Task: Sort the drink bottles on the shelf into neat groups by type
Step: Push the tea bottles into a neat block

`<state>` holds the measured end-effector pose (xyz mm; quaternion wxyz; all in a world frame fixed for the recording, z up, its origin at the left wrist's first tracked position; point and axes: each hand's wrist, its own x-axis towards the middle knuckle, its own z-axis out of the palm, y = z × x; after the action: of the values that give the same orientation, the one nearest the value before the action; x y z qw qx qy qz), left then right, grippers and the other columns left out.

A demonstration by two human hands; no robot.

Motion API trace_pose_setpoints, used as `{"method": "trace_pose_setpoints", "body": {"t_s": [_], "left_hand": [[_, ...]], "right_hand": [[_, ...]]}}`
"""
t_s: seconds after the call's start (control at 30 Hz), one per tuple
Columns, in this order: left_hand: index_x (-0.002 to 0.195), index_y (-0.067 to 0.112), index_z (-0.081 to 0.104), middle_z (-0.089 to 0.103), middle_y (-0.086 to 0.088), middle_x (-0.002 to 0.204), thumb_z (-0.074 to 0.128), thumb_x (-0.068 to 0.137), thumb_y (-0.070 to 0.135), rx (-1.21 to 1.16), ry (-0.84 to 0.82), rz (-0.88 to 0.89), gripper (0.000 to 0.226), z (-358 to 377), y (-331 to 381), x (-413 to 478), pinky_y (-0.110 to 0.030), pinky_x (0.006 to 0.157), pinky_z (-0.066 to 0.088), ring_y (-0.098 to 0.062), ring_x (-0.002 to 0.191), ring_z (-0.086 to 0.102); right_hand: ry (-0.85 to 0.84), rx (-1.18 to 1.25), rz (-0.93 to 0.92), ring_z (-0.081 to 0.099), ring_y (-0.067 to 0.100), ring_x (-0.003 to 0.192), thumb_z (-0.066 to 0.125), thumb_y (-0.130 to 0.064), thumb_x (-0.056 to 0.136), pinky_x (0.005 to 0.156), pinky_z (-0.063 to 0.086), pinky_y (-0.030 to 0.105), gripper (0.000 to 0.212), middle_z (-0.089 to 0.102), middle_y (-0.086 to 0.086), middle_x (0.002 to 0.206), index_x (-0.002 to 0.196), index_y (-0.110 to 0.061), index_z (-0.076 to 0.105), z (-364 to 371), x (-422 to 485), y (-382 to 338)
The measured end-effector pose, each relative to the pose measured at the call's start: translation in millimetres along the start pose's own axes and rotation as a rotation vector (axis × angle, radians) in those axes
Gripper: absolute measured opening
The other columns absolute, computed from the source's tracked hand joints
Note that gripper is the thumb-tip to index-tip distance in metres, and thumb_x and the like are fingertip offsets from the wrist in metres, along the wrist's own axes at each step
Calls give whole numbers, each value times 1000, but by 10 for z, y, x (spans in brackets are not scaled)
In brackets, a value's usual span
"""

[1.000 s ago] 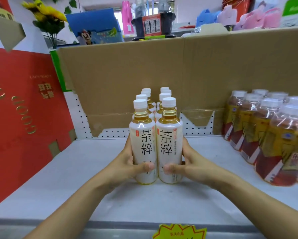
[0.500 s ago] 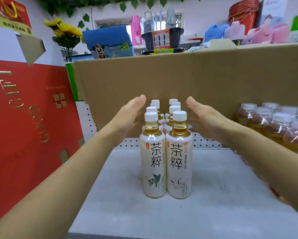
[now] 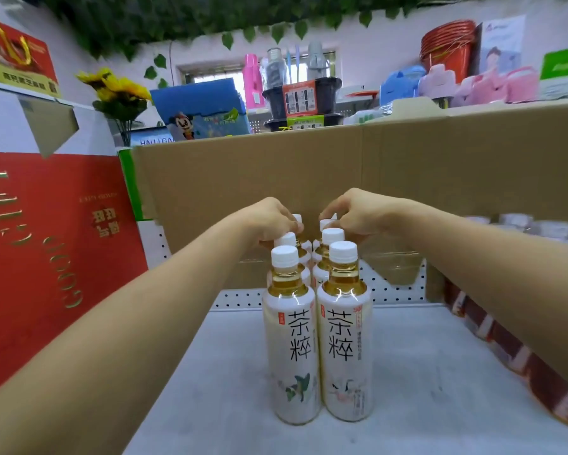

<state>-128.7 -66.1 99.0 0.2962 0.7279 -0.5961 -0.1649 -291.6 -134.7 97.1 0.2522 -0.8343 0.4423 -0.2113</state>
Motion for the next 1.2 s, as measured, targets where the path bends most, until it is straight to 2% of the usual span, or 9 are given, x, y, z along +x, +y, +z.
{"method": "trace_pose_setpoints", "body": {"t_s": [0.23, 0.3, 0.37, 0.47, 0.57, 0.67, 0.8, 1.0, 1.2], "left_hand": [[123, 13, 66, 64, 0, 104, 56, 101, 20, 0, 4, -2, 25, -2, 0, -44, -12, 41, 46, -9, 80, 59], [131, 14, 59, 65, 1, 111, 49, 104, 33, -75, -16, 10, 34, 9, -18, -122, -19, 67, 54, -13, 92, 62], [143, 18, 47, 58, 3, 134, 37, 103, 52, -231, -22, 28, 53, 23, -102, -301, -33, 100, 46, -17, 116, 57], [155, 36, 22, 33, 16, 156, 31, 88, 80, -454, -5, 175, 80, 140, -439, -701, -46, 117, 29, -15, 142, 35], [153, 51, 11, 23, 26, 158, 62, 73, 78, -484, -158, 241, 99, 375, -889, -1057, -44, 116, 31, -4, 143, 29], [153, 51, 9, 39, 26, 151, 89, 70, 35, -392, -261, 229, 117, 606, -1055, -1173, -16, 100, 44, 3, 136, 38], [153, 40, 18, 56, 24, 132, 84, 74, 7, -403, -220, 240, 108, 703, -1028, -1136, -5, 79, 48, 7, 122, 51], [152, 45, 20, 53, 19, 139, 85, 74, 11, -481, -189, 234, 107, 735, -1066, -1135, -9, 82, 51, -2, 128, 50], [145, 45, 33, 59, 36, 120, 78, 83, 18, -544, -37, 213, 81, 1016, -1146, -1313, -6, 74, 50, 12, 114, 55]], "right_hand": [[-3, 46, 1, 67, 12, 75, 57, -23, 99, 45, 50, 16, 29, 62, -1, 94, 127, -19, 62, 23, -110, -25], [6, 103, -32, 67, 13, 85, 48, -34, 102, 54, 52, 17, 38, 62, -2, 106, 139, -23, 52, 38, -220, -41], [47, 155, -106, 60, 17, 113, 35, -49, 103, 83, 50, 23, 50, 54, 0, 136, 148, -29, 38, 45, -397, -35], [61, 215, -286, 37, 13, 139, 29, -66, 94, 108, 34, 35, 68, 30, -7, 158, 154, -34, 23, 80, -804, 69], [-112, 308, -286, 48, 5, 125, 55, -74, 76, 96, 45, 30, 92, 32, -16, 153, 153, -45, 13, 243, -1210, 281], [-192, 249, -269, 48, -13, 114, 79, -47, 75, 87, 43, 12, 106, 27, -23, 154, 153, -46, 7, 483, -1295, 472], [-62, 269, -241, 50, -8, 115, 80, -25, 78, 90, 42, 13, 107, 24, -23, 153, 155, -39, 8, 665, -1256, 517], [112, 383, -192, 43, 2, 124, 80, -24, 78, 87, 45, 16, 85, 42, -22, 136, 147, -31, 31, 837, -1350, 554], [154, 510, -139, 53, -14, 100, 84, -29, 72, 76, 46, 13, 76, 52, -35, 113, 130, -45, 36, 1198, -1470, 630]]}}
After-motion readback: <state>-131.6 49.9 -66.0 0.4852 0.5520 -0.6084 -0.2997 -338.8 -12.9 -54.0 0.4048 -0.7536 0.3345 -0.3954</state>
